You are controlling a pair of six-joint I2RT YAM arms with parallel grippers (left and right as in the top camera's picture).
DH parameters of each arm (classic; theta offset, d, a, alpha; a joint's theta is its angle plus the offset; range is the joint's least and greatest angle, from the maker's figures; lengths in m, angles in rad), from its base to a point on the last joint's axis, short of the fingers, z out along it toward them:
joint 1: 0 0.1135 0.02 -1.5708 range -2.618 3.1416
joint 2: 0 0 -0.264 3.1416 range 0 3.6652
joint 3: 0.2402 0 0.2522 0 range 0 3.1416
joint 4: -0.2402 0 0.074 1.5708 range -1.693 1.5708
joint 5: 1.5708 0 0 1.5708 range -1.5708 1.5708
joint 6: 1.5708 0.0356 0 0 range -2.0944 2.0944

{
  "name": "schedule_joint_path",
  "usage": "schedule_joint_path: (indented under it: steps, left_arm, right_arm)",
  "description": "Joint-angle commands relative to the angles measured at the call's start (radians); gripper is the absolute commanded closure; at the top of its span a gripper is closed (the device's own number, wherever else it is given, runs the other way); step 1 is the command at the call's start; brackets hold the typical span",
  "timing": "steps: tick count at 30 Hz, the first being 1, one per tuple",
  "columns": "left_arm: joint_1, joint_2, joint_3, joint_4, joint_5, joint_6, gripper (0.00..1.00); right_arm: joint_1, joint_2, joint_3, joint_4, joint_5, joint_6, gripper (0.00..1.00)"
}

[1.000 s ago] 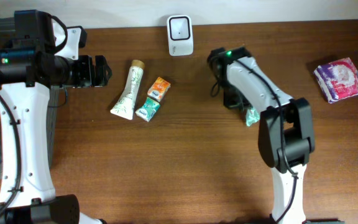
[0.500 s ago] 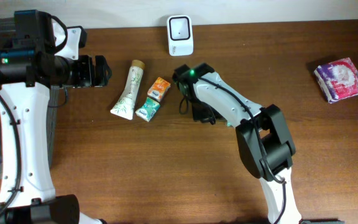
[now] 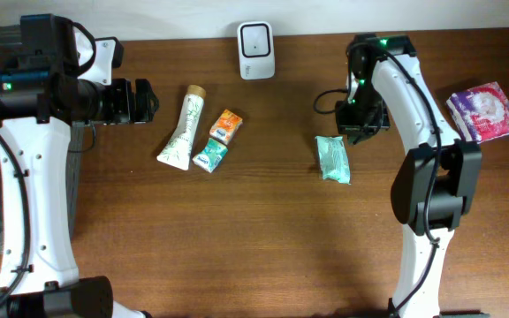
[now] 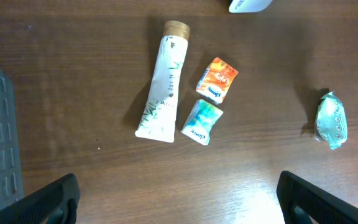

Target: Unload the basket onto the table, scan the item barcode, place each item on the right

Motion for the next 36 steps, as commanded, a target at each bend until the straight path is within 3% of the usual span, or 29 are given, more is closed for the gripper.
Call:
schedule_joint_path:
  steps: [1, 7, 17, 26, 36]
  left_arm:
    - [-0.001, 0.001, 0.003, -0.002, 0.011, 0.001, 0.01]
    - [-0.001, 0.001, 0.003, -0.002, 0.011, 0.001, 0.01]
    - [-0.001, 0.001, 0.003, -0.002, 0.011, 0.001, 0.01]
    - [-0.001, 0.001, 0.003, -0.002, 0.011, 0.001, 0.01]
    - [-0.001, 0.001, 0.003, -0.002, 0.011, 0.001, 0.01]
  right_arm:
    - [0.017, -0.005, -0.072, 0.027, -0.043, -0.023, 0.96]
    - [0.082, -0.005, -0.206, 0.150, -0.121, -0.021, 0.96]
    - [0.186, -0.004, -0.208, 0.251, -0.122, 0.050, 0.96]
    - [0.140, -0.009, 0.016, 0.089, -0.037, 0.049, 0.96]
    - [0.088, -0.008, -0.063, 0.064, -0.013, 0.042, 0.96]
